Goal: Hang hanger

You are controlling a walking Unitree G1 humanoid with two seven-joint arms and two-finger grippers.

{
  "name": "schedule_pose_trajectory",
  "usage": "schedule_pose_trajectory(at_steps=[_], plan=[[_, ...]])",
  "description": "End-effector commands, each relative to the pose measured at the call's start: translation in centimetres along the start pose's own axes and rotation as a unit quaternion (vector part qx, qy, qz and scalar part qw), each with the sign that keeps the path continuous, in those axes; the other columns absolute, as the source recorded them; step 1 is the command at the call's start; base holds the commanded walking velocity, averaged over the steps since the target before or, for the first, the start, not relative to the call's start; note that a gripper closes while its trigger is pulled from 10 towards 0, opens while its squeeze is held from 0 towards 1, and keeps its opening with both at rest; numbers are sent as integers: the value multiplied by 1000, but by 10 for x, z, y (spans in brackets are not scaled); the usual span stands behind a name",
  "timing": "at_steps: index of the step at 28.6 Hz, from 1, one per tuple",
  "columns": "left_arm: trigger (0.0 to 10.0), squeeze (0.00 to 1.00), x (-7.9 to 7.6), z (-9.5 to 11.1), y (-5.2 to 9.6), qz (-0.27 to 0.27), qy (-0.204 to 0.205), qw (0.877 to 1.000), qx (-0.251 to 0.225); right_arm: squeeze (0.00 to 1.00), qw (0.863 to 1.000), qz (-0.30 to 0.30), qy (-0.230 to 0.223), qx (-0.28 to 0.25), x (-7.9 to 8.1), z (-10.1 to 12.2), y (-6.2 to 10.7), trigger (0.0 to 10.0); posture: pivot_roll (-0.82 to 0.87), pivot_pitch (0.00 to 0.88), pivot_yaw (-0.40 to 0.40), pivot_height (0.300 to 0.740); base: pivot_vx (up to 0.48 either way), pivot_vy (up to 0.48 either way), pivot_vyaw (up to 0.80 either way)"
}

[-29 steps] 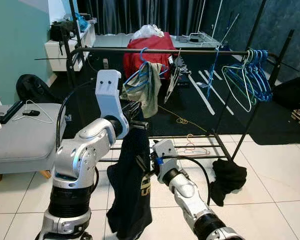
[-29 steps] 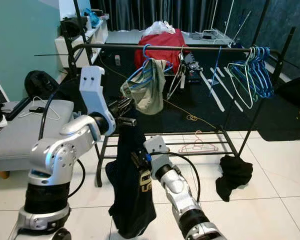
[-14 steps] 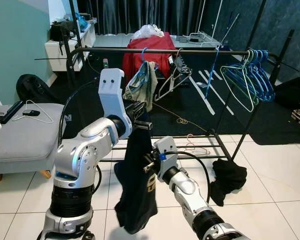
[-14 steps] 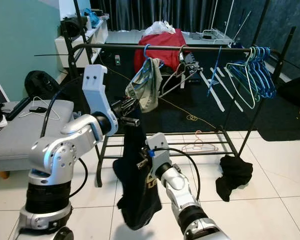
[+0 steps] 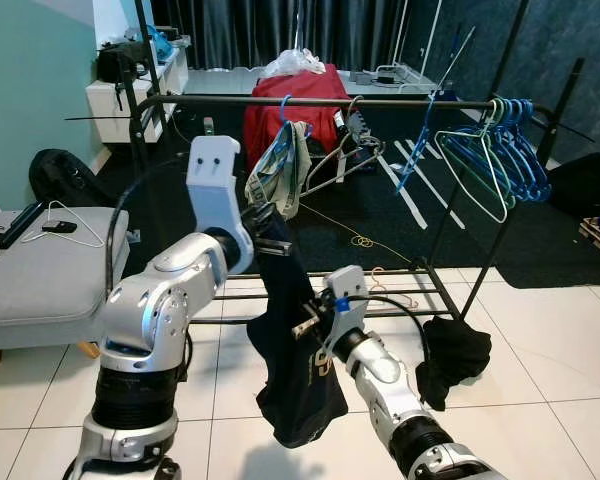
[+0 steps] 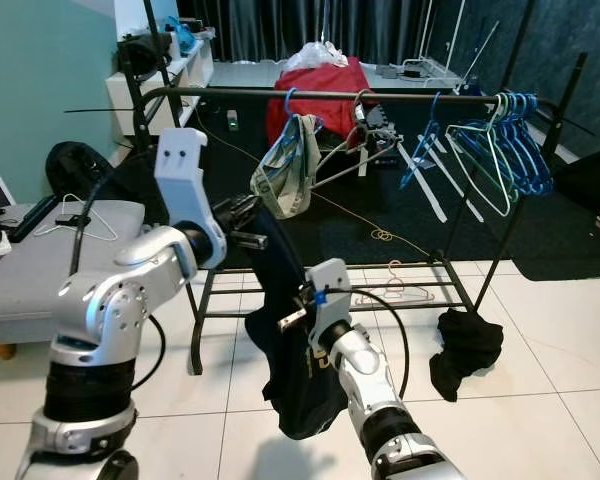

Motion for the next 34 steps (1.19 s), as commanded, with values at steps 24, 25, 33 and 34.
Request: schedule_pose_trajectory(at_steps=[24, 25, 33, 34], plan=[[10000, 0, 69, -191, 80, 64, 108, 965, 230, 0, 956, 111, -238, -127, 11, 83, -19, 0, 50, 66, -28, 740, 0, 0, 0], [10000, 0, 58, -196, 82, 32, 110, 967, 227, 0, 947, 147, -261, -119, 15, 85, -16, 0, 50, 66, -28, 740, 0, 0, 0], [10000, 0, 41, -207, 87, -14, 64, 977, 201, 0, 922, 324, -213, 5, 12, 74, 25, 0, 35, 69, -33, 740, 0, 0, 0], [10000, 0, 41, -207, 87, -14, 64, 977, 201, 0, 922, 324, -213, 5, 12, 74, 25, 0, 35, 69, -33, 740, 0, 0, 0]])
Point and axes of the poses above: a point about 5 cm out from each wrist's last joint towards the gripper, its own y axis pointing back from the gripper into the wrist, its own z axis along the axis of the wrist's last joint, x = y × z, the point moved 2 cm from there along -y, pointing out of the wrist towards the gripper, and after that the axes turned 7 degrees about -y, right-handed, at the moved point
